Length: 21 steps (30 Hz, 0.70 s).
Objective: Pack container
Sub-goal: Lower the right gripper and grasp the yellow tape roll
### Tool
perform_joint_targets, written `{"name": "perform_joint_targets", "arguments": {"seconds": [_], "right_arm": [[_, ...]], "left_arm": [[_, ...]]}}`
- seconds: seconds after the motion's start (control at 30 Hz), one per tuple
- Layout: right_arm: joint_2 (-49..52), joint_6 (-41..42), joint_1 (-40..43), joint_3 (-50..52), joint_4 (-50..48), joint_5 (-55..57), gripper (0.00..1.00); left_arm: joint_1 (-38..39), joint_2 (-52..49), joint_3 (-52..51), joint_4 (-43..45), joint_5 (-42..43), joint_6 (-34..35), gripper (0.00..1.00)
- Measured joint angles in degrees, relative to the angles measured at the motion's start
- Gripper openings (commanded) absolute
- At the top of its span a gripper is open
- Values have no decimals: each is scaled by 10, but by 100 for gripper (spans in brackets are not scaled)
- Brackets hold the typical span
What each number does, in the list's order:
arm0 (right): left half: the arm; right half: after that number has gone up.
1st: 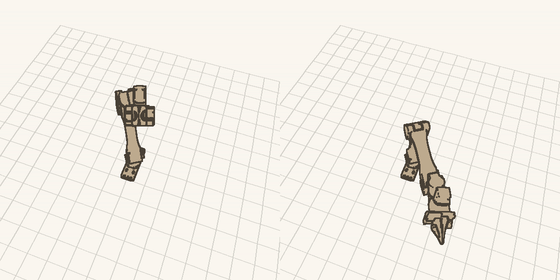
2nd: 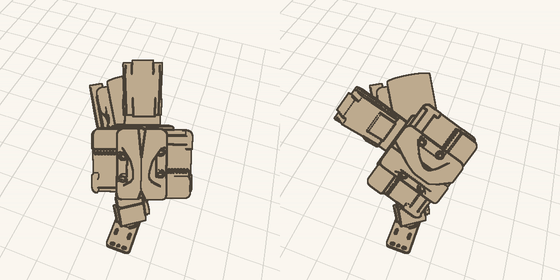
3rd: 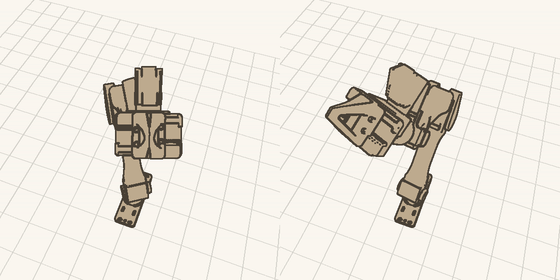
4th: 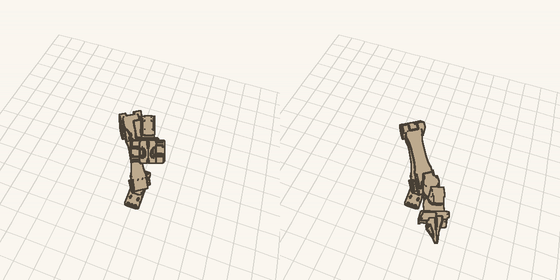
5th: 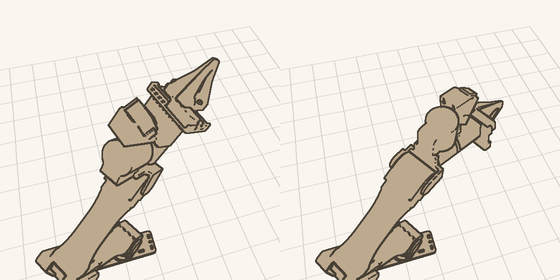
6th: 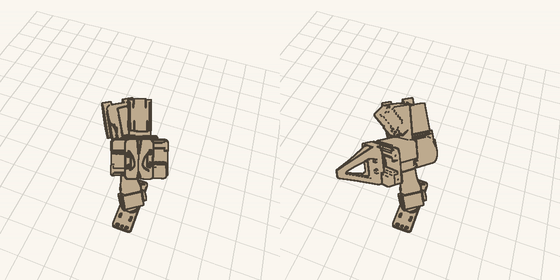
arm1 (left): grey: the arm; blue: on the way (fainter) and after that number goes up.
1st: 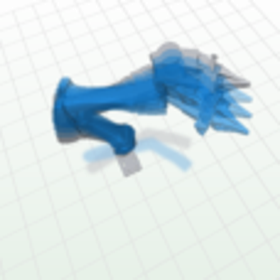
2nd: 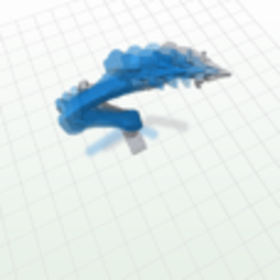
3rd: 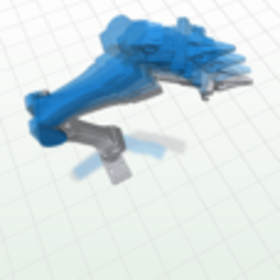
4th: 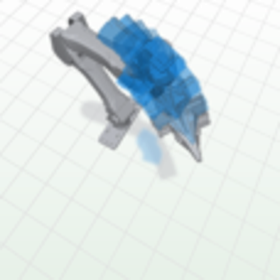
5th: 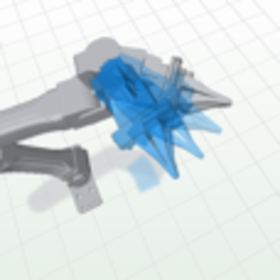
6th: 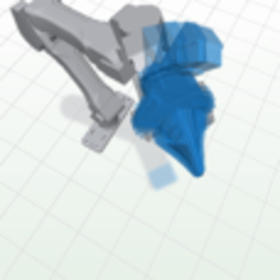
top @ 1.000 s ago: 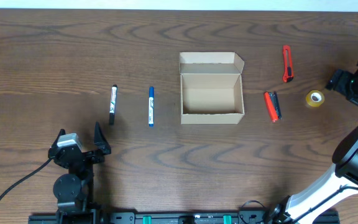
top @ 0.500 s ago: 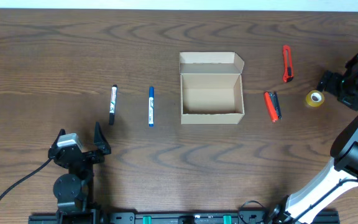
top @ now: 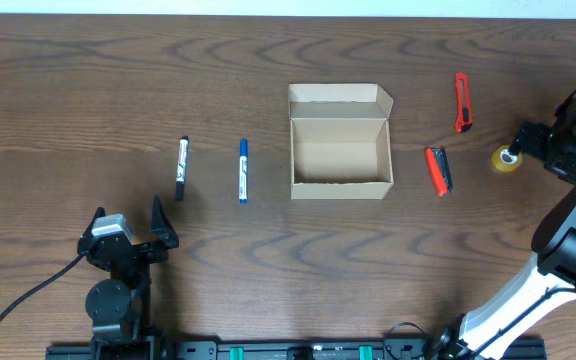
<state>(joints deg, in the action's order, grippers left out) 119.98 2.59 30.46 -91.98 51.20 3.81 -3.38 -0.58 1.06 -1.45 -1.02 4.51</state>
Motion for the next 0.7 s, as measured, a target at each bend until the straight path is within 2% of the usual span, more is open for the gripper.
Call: {"name": "perform_joint_targets", "arguments": {"seconds": [0.7], "right_arm": [[18,0,0,0,-9,5,99]], "left_arm": [[0,0,0,0,0,0,95]]}}
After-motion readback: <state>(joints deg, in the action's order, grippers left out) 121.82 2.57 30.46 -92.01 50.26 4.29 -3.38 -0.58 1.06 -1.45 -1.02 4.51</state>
